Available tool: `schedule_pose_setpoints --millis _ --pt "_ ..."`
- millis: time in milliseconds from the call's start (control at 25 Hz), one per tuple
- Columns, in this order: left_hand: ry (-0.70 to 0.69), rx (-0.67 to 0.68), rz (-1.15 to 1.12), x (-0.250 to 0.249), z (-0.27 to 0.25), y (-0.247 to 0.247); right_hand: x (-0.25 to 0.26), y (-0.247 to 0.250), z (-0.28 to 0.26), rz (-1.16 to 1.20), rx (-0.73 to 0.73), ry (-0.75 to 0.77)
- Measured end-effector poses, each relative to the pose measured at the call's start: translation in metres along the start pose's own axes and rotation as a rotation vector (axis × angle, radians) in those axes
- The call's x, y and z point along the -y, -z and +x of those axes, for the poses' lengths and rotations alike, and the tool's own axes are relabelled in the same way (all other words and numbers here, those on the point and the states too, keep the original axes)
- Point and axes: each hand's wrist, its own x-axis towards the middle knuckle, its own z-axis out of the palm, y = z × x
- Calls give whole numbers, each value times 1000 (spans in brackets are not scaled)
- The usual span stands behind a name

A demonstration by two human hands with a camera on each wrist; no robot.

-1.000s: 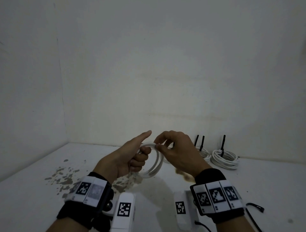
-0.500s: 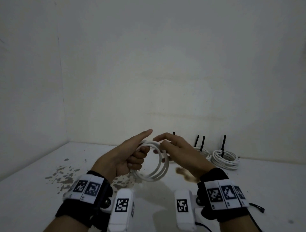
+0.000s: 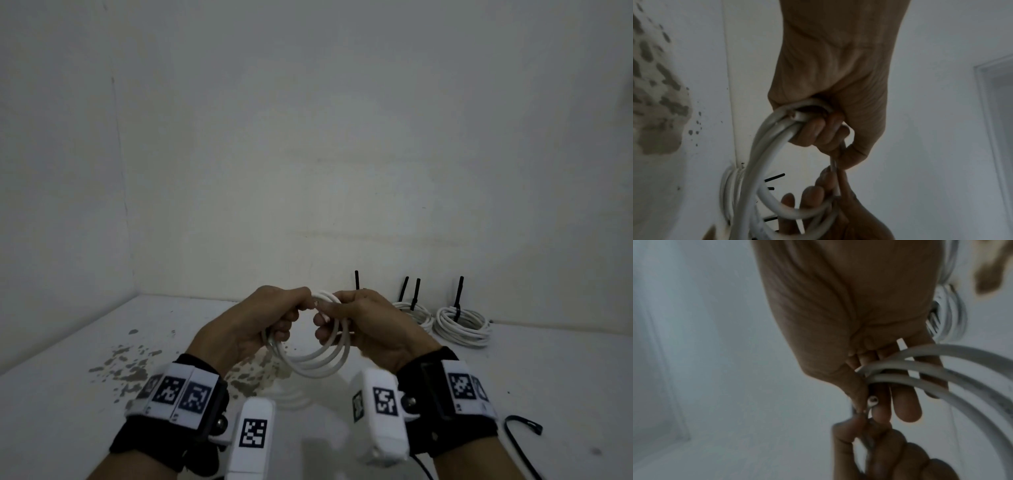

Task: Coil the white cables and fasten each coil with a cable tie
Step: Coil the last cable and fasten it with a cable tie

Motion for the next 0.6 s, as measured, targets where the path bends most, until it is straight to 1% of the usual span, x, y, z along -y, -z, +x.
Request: schedule_pose_setpoints --millis 80,200,320,400,480,600 --pt "-1 -17 -16 1 2 2 1 1 1 162 78 -39" --pt "-19 -80 -10 0 3 -2 2 0 1 251 122 -46" --pt "-80 -185 -5 4 7 -5 1 -2 3 282 47 -18" --pt "-80 -215 -103 6 10 -5 1 -3 6 268 -26 38" --pt "-55 -193 -247 6 11 -7 -1 -5 10 295 -71 80" --pt "-59 -133 -281 5 10 -11 -2 -7 11 287 -95 112"
